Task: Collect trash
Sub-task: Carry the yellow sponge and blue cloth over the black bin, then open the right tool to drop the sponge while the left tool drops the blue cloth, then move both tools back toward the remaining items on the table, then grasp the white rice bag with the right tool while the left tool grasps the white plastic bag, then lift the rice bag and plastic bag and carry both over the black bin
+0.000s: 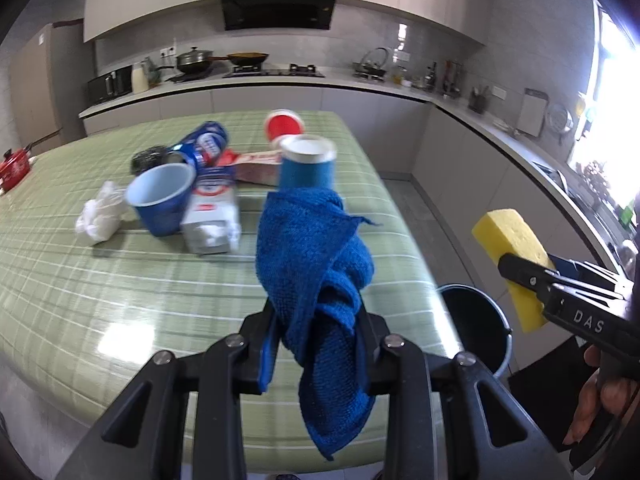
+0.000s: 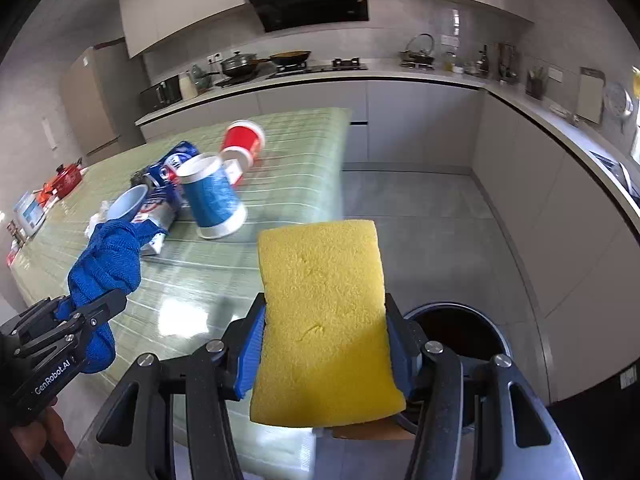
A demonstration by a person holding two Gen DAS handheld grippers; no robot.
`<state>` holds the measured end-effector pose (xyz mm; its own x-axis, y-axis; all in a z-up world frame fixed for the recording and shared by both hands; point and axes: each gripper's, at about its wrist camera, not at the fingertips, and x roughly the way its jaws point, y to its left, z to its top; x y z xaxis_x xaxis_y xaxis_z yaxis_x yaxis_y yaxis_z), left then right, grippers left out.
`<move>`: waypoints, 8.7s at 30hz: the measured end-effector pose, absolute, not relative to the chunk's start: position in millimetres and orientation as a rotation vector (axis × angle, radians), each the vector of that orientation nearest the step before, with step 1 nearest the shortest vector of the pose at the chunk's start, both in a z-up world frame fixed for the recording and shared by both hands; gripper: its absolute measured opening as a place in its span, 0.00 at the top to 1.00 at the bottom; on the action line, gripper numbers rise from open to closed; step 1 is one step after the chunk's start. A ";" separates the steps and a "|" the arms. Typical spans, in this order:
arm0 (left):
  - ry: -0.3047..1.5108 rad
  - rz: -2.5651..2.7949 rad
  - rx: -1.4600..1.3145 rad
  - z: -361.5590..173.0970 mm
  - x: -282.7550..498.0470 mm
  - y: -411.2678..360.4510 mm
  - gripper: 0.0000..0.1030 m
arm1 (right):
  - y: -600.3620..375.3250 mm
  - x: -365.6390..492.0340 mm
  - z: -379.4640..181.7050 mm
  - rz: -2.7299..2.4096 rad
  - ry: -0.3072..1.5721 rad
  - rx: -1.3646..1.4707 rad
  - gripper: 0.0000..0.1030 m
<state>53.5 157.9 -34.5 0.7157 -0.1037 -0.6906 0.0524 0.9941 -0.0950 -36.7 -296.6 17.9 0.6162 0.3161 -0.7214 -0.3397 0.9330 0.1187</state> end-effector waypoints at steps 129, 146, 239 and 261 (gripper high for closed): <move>0.707 0.205 -0.181 -4.8 -1.7 202.9 0.02 | -276.3 -52.0 57.3 0.558 0.754 -0.141 0.00; 0.744 0.223 -0.206 -36.9 24.9 319.2 0.11 | -145.5 -46.5 37.4 0.597 0.789 -0.145 0.08; 0.746 -0.090 -0.123 -13.1 64.7 167.7 0.69 | -283.0 -24.8 32.3 0.398 0.823 -0.054 0.47; 0.810 -0.264 -0.042 -30.3 81.3 13.9 0.69 | -423.5 -10.6 -14.3 0.287 0.910 -0.034 0.47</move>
<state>81.3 13.9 -30.3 0.6590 -0.2486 -0.7099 0.2170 0.9665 -0.1371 -10.6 -423.5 -14.3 0.5786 0.2312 -0.7822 -0.2603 0.9612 0.0916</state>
